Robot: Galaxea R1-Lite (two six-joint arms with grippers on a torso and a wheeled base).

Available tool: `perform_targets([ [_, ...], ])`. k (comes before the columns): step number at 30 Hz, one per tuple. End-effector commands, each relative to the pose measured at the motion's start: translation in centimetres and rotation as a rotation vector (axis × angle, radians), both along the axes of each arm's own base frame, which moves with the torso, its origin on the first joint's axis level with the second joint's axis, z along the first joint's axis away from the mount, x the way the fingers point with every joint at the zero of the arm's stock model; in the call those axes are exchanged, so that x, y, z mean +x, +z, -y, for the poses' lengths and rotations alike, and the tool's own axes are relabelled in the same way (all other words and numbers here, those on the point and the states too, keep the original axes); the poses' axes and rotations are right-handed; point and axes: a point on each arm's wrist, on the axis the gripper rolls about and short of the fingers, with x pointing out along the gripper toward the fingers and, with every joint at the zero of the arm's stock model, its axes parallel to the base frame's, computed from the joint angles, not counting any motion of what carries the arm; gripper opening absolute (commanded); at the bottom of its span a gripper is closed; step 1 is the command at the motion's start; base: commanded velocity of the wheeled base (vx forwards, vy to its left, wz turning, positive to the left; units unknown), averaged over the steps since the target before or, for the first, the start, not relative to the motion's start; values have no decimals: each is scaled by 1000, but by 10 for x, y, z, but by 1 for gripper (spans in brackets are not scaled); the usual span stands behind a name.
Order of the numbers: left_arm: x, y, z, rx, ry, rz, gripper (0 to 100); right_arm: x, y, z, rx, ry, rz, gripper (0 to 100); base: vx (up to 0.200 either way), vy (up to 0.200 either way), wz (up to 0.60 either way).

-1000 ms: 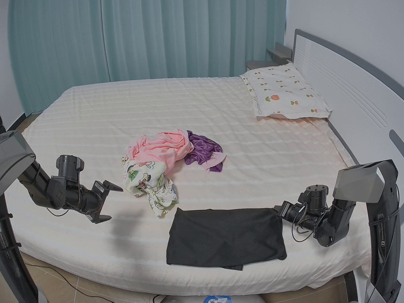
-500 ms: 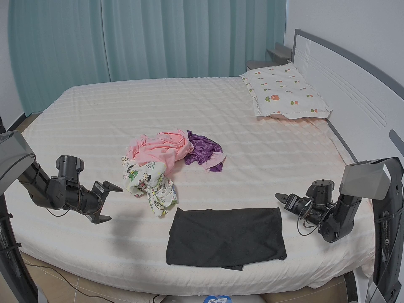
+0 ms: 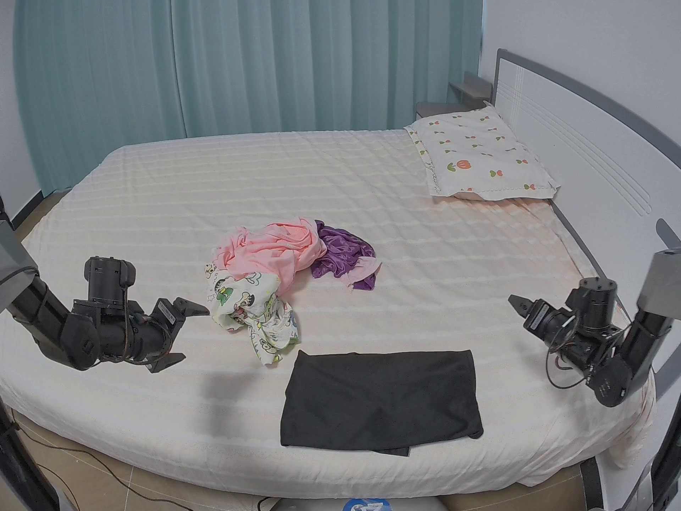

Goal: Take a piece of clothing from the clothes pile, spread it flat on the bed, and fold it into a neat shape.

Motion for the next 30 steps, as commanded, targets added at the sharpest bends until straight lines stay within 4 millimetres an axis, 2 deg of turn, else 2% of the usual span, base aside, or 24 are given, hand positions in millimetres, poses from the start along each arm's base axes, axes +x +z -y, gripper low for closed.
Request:
perform_targets([
  [1, -54, 58, 13, 34, -16, 242, 100, -76, 45, 13, -101, -29, 105, 100, 0, 0, 0],
  [5, -96, 82, 6, 98, 0, 362, 100, -102, 51, 20, -180, -80, 122, 100, 0, 0, 0],
  [12, -142, 108, -1, 240, 53, 459, 100, -133, 58, 26, -245, -97, 162, 100, 0, 0, 0],
  [13, -142, 108, -1, 240, 53, 459, 100, -133, 58, 26, -245, -97, 162, 100, 0, 0, 0],
  [14, -155, 113, -2, 263, 58, 476, 100, -138, 62, 28, -248, -122, 173, 100, 0, 0, 0],
  [17, -170, 117, -5, 306, 72, 502, 100, -149, 66, 30, -253, -141, 186, 100, 0, 0, 0],
  [27, -220, 129, -14, 536, 177, 605, 100, -201, 86, 42, -422, -165, 250, 100, 0, 0, 0],
  [30, -239, 129, -16, 599, 185, 619, 100, -219, 84, 46, -480, -175, 246, 100, 0, 0, 0],
])
